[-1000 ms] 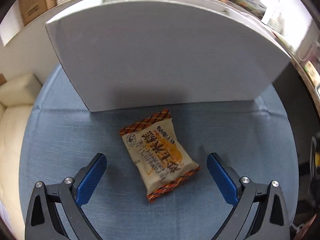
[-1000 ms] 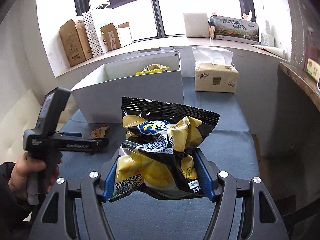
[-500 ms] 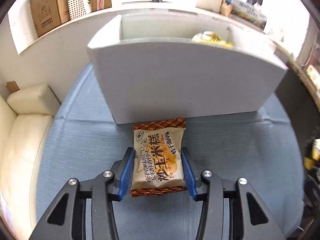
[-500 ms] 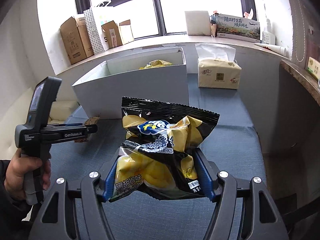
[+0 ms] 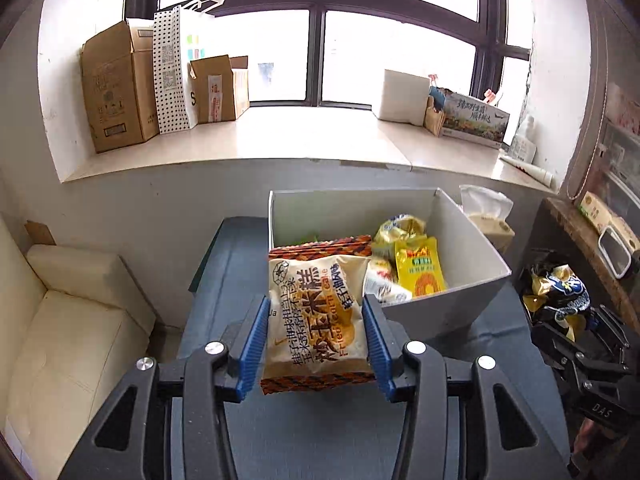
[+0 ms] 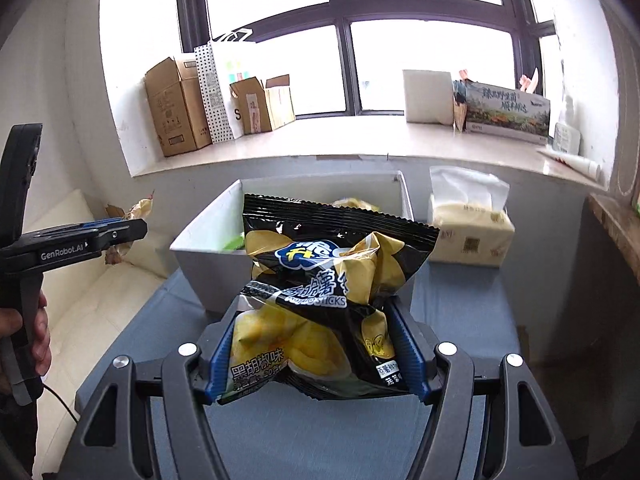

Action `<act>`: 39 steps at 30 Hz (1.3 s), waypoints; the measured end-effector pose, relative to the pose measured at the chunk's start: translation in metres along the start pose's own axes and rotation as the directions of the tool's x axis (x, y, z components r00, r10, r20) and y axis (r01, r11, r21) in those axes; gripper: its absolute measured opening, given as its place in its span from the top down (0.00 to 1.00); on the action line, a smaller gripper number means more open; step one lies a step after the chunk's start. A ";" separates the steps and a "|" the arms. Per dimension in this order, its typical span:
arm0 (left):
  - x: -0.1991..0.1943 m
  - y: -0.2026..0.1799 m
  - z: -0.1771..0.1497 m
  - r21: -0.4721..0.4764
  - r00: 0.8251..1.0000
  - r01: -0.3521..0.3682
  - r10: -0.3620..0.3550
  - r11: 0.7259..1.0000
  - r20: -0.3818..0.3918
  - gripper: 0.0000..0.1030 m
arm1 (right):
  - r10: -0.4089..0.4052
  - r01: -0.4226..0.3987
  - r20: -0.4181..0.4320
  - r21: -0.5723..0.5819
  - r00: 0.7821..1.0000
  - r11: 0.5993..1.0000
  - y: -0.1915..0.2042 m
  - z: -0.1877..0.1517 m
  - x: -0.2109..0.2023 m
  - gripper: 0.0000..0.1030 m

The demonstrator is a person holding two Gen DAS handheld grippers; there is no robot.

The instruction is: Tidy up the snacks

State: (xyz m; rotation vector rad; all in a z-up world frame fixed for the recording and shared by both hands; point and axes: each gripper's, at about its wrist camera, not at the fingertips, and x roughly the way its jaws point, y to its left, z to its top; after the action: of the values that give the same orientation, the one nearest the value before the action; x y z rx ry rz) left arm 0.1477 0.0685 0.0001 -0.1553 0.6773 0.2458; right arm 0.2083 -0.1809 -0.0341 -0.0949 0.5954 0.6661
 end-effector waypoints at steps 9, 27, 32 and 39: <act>0.080 -0.016 0.067 0.040 0.997 0.050 -0.047 0.998 -0.066 0.43 | -0.014 0.012 -0.089 -0.025 0.996 1.000 -0.023 0.094 0.092 0.29; 0.054 -0.023 0.049 0.113 0.999 -0.036 0.036 0.993 0.006 0.00 | -0.059 0.060 -0.048 0.005 0.997 0.998 -0.024 0.087 0.077 0.00; -0.011 -0.018 0.039 0.090 0.993 0.016 -0.026 0.996 0.114 0.00 | -0.017 0.018 -0.015 0.024 1.000 1.000 -0.012 0.089 0.038 0.00; -0.096 -0.018 0.019 0.089 0.977 0.097 -0.112 0.991 0.183 0.00 | -0.253 0.272 0.146 -0.126 0.956 0.954 0.037 0.077 -0.044 0.00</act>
State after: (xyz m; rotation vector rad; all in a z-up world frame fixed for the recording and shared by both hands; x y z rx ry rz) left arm 0.0919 0.0387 0.0772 -0.0895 0.4887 0.1295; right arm 0.1957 -0.1555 0.0579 -0.2612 0.4000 0.4511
